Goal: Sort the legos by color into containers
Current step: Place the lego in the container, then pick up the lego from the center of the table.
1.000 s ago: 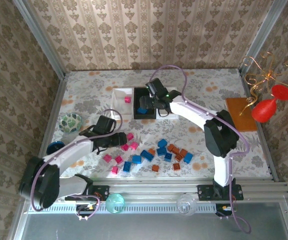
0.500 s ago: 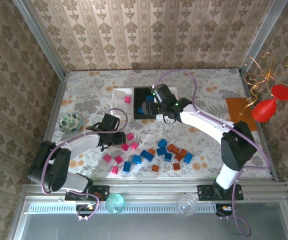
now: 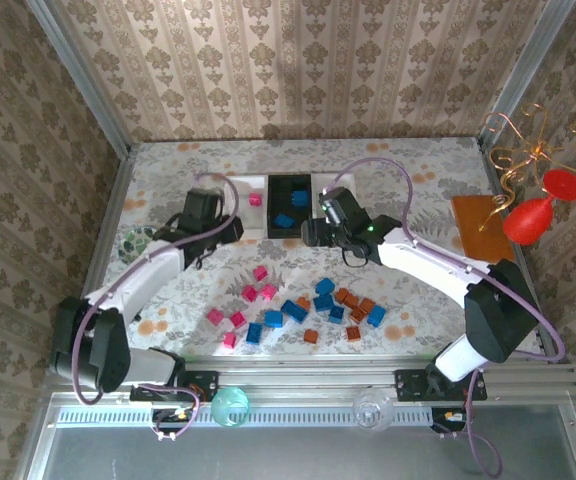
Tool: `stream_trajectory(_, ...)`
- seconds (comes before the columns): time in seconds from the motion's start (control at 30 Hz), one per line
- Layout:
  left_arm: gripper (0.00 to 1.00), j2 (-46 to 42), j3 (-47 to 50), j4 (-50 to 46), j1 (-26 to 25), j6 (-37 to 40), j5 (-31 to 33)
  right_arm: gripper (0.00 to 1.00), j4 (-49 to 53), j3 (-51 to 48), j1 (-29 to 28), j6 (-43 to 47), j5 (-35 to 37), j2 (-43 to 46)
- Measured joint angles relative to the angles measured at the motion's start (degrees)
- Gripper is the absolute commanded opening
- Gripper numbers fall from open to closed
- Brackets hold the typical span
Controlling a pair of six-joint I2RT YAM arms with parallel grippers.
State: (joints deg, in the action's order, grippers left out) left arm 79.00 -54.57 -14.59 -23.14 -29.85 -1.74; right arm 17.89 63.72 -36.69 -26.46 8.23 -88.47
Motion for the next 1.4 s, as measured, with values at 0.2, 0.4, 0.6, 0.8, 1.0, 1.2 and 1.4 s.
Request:
stream_trajectory(0.2,0.33,13.0,-11.7,3.4,0.1,1.7,2.3,0.73,0.9,-6.4,0.0,-1.7,0.4,4.6)
stream_trajectory(0.4,0.53,24.5,-19.7,1.9,0.9,3.6,4.5,0.74,3.5,-11.3,0.0,-2.9,0.4,11.3)
stream_trajectory(0.6,0.71,26.4,-21.3,0.9,1.1,3.6,4.2,0.74,6.2,-14.6,0.0,-4.4,0.4,16.0)
stream_trajectory(0.8,0.83,19.2,-20.0,2.1,1.0,1.9,1.0,0.75,7.8,-16.3,0.0,-5.7,-0.1,15.9)
stream_trajectory(1.0,0.95,3.3,-10.5,7.3,-1.0,-0.2,-1.6,0.75,6.7,-14.8,-1.5,-4.3,-4.5,8.1)
stream_trajectory(1.2,1.00,-8.0,2.5,8.5,-2.7,-1.2,-3.1,0.74,6.7,-9.7,-6.8,-0.6,-5.3,-2.6)
stream_trajectory(1.4,1.00,-17.2,12.0,5.9,-2.7,-1.9,-3.0,0.71,6.8,-8.1,-7.9,0.7,-4.0,-6.4)
